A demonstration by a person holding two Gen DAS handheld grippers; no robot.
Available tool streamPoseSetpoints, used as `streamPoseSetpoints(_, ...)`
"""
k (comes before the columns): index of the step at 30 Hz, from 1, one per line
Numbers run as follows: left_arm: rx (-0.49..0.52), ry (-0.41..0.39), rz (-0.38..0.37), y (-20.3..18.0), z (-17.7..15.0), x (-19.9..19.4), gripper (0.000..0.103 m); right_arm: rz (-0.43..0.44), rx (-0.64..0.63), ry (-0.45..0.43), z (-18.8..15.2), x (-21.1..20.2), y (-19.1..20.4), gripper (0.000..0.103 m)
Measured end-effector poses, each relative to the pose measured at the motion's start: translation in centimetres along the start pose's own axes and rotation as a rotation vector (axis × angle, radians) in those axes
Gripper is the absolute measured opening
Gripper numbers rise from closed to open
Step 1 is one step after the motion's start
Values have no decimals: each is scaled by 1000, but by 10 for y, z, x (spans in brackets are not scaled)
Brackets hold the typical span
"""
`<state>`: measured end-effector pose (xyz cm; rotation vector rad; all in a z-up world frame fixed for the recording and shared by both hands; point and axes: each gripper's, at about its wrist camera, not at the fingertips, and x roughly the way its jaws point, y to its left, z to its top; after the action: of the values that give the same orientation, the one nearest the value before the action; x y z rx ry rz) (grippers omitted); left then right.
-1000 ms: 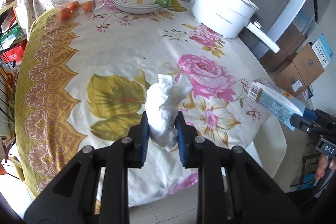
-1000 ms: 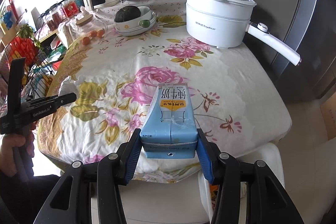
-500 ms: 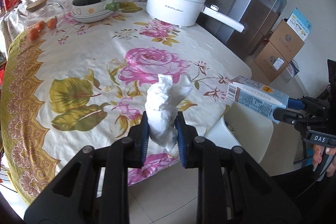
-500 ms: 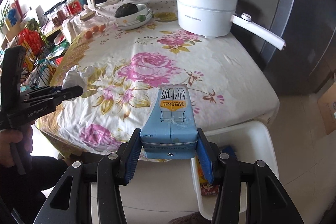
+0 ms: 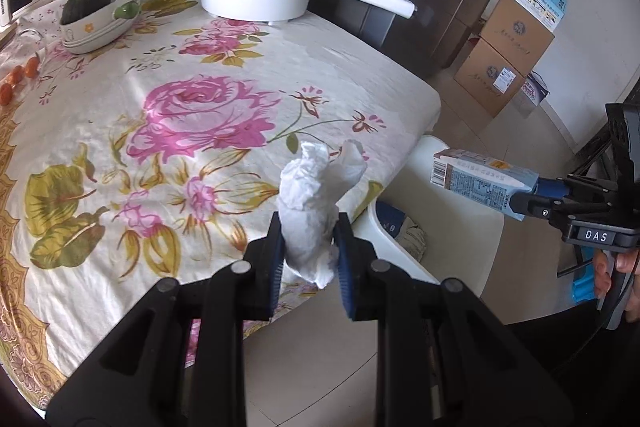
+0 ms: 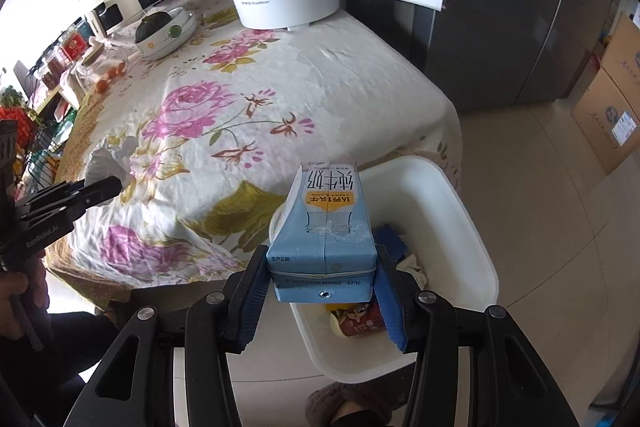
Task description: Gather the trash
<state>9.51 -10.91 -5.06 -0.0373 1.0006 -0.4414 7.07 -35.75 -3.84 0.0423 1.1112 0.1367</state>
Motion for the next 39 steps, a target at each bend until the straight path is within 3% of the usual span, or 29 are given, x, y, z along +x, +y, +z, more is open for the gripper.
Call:
streamPoseSetpoints(8, 75, 44, -48, -47, 0, 29, 26, -50, 122, 73, -17, 13, -46, 54)
streamPoseSetpoints(11, 102, 54, -68, -63, 0, 39, 26, -73, 132, 76, -22, 12, -56, 60)
streamPoseSetpoints(26, 215, 65, -147, -114, 0, 83, 26, -95, 169, 90, -35, 7, -85, 66)
streamPoseSetpoints(27, 221, 57, -164, -116, -1, 84, 28, -96, 172, 90, -36, 7, -87, 66)
streamPoseSetpoints(29, 237, 57, -180, -118, -1, 88, 52, -99, 176, 92, -36, 7, -89, 67)
streamPoseSetpoints(30, 243, 53, -164, -120, -1, 90, 76, -102, 179, 93, -36, 7, -90, 67)
streamPoseSetpoints(31, 246, 38, -136, -120, -2, 90, 88, -105, 182, 94, -37, 7, -91, 67)
streamPoseSetpoints(39, 227, 32, -31, -106, -2, 83, 98, -120, 183, 88, -37, 7, -92, 72)
